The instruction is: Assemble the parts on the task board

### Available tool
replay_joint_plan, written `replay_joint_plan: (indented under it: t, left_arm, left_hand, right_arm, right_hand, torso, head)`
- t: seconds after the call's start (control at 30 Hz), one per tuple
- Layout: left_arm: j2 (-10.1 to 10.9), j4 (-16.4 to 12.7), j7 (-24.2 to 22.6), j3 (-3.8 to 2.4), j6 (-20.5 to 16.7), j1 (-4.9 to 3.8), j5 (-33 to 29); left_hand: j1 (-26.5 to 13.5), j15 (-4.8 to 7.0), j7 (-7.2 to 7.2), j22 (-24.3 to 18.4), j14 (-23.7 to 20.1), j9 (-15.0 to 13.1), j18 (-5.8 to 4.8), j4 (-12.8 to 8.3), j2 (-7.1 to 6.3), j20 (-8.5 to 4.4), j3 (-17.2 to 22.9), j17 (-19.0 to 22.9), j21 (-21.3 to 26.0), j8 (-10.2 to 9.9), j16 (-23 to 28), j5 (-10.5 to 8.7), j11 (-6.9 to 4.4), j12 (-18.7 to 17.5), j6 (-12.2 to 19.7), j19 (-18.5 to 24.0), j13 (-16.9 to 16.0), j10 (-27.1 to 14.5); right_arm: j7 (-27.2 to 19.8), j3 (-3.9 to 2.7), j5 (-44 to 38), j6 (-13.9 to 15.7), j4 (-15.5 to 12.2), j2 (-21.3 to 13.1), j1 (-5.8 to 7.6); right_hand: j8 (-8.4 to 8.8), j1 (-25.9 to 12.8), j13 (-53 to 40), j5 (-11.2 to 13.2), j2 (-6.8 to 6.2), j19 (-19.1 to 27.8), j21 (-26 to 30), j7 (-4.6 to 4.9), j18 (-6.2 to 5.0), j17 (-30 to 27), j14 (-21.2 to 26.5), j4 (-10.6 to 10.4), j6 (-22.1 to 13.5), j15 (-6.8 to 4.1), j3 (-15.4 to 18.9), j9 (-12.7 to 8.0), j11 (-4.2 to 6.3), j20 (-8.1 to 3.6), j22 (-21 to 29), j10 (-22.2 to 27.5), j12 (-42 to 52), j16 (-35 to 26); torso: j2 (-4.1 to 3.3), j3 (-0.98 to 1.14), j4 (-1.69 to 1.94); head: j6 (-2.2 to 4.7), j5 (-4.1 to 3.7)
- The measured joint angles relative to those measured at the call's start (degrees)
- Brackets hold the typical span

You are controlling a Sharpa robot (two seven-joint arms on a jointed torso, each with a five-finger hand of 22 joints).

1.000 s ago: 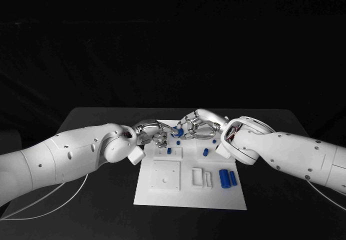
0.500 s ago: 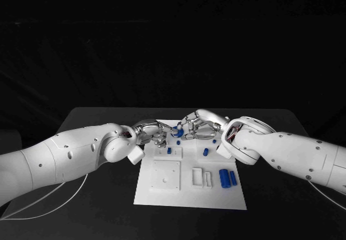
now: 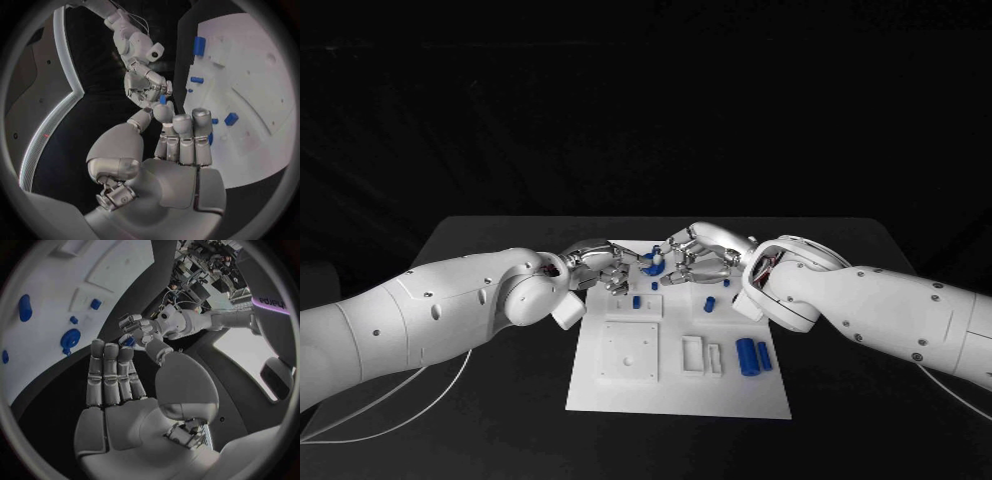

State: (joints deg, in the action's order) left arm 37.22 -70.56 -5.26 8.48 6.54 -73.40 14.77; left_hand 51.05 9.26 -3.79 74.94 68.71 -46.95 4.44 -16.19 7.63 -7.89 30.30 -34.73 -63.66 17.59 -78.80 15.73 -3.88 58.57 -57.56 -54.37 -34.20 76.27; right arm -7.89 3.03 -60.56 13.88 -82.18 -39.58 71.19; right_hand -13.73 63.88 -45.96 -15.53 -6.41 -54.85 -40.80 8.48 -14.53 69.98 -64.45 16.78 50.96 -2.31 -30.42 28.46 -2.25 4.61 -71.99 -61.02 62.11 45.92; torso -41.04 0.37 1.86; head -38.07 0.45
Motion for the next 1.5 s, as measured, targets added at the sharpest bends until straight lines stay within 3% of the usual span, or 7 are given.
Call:
replay_joint_plan:
  t: [0.27,0.5,0.73,0.9,1.03,1.3,1.5]
  left_arm:
    - [0.02,0.04,0.19,-0.01,0.09,-0.01,0.04]
    - [0.05,-0.42,0.54,-0.12,-0.84,-0.12,1.75]
    - [0.37,-1.92,2.58,-0.11,-7.44,-0.1,10.26]
    - [0.85,-2.64,4.69,-0.11,-12.75,-0.1,17.06]
    - [0.98,-3.07,6.44,-0.02,-16.1,-0.11,22.38]
    - [1.06,-3.66,11.12,1.38,-21.63,-0.11,33.94]
    - [1.19,-5.32,16.43,2.42,-23.82,-0.13,40.64]
  left_hand:
    - [-0.03,0.0,0.01,-0.01,0.0,-0.05,0.0,0.01,0.03,0.0,-0.01,0.0,0.0,-0.01,0.0,-0.06,-0.16,0.0,0.01,0.0,0.0,-0.16]
    - [-0.04,0.0,0.02,-0.01,0.0,-0.05,0.0,0.0,0.04,0.0,0.01,0.0,0.0,0.0,0.0,-0.06,-0.16,0.0,0.03,0.0,-0.05,-0.16]
    - [0.01,0.0,0.05,-0.02,0.0,-0.06,0.0,0.0,-0.01,-0.02,0.02,0.05,0.0,0.0,0.0,0.06,-0.45,-0.02,0.06,-0.45,-0.01,-0.45]
    - [0.76,0.0,0.08,-0.02,0.0,-0.06,-0.01,0.12,-0.76,-0.2,0.14,0.24,0.0,0.01,0.27,0.06,-0.97,-0.53,0.08,-1.05,0.29,-0.08]
    - [1.19,0.01,0.01,-0.02,0.01,-0.05,-0.01,0.23,-1.19,-0.46,0.26,0.5,0.0,0.04,0.67,0.67,-1.5,-1.12,0.01,-1.6,0.62,0.44]
    - [1.21,0.65,0.0,-0.23,0.65,-0.04,-0.06,0.46,-2.77,-1.01,0.48,0.7,0.23,1.79,1.34,3.77,-2.1,-1.8,0.0,-2.67,1.01,1.66]
    - [0.94,0.94,0.01,-0.29,0.94,-0.01,-0.16,0.48,-4.36,-1.12,0.5,0.7,0.23,4.22,1.55,7.84,-2.36,-2.16,0.0,-3.4,1.12,1.95]
  right_arm:
    - [0.03,0.05,0.1,0.16,0.16,0.01,-0.06]
    - [-0.43,0.17,1.24,2.03,2.83,-0.26,-0.22]
    - [-0.69,-0.34,2.46,3.2,5.81,-0.63,-0.21]
    - [-0.88,-1.53,3.22,3.57,7.83,-0.66,-0.14]
    - [-1.1,-1.9,3.91,3.76,9.7,-0.65,-0.03]
    - [-1.47,-2.28,4.93,3.99,13.51,-0.48,0.97]
    - [-1.68,-2.34,5.29,4.01,14.37,-0.36,1.11]
  right_hand:
    - [-0.03,0.0,0.01,0.0,0.0,0.0,0.0,0.0,0.04,0.0,-0.01,0.0,0.0,0.01,0.0,0.0,0.0,0.0,0.0,0.0,0.0,0.0]
    - [0.44,-0.25,0.45,-0.2,0.24,0.78,0.0,0.65,0.04,-0.2,0.62,0.0,-0.65,-0.04,0.0,-0.62,-0.31,0.77,0.07,0.31,-0.09,0.0]
    - [0.44,-0.25,0.55,-0.45,0.25,0.82,0.0,0.65,0.04,-0.28,0.62,0.02,-0.66,-0.04,-0.3,-0.7,-0.31,0.82,0.14,0.31,-0.23,-0.27]
    - [0.44,-0.25,0.65,-1.02,0.24,0.82,0.0,0.64,0.04,-0.35,0.62,0.0,-0.66,-0.03,-0.33,-0.75,-0.31,0.82,0.14,0.31,-0.23,-0.27]
    - [0.44,-0.24,0.71,-1.56,0.24,0.82,0.0,0.64,0.05,-0.41,0.8,0.0,-0.66,0.15,-0.64,-0.83,-0.31,0.82,0.13,0.31,-0.23,-0.27]
    - [0.44,-0.24,0.84,-2.44,0.24,0.95,0.0,0.62,0.09,-0.47,0.8,0.0,-0.66,0.16,-0.64,-0.89,-0.31,0.94,0.13,0.31,-0.23,-0.27]
    - [0.44,-0.24,0.9,-2.79,0.24,1.02,0.2,0.61,0.28,-0.48,0.8,0.01,-0.65,0.17,-0.96,-0.95,-0.31,1.02,0.12,0.31,-0.23,-0.27]
  torso:
    - [0.0,-0.01,0.19]
    - [0.04,-0.08,0.24]
    - [0.08,-0.08,0.27]
    - [0.1,-0.04,0.25]
    - [0.1,-0.01,0.18]
    - [0.14,0.06,0.21]
    - [0.18,0.07,0.23]
  head:
    - [-0.07,-0.19]
    - [-0.02,-0.09]
    - [0.12,0.13]
    - [0.17,0.32]
    - [0.21,0.42]
    - [0.17,0.49]
    - [-0.02,0.66]
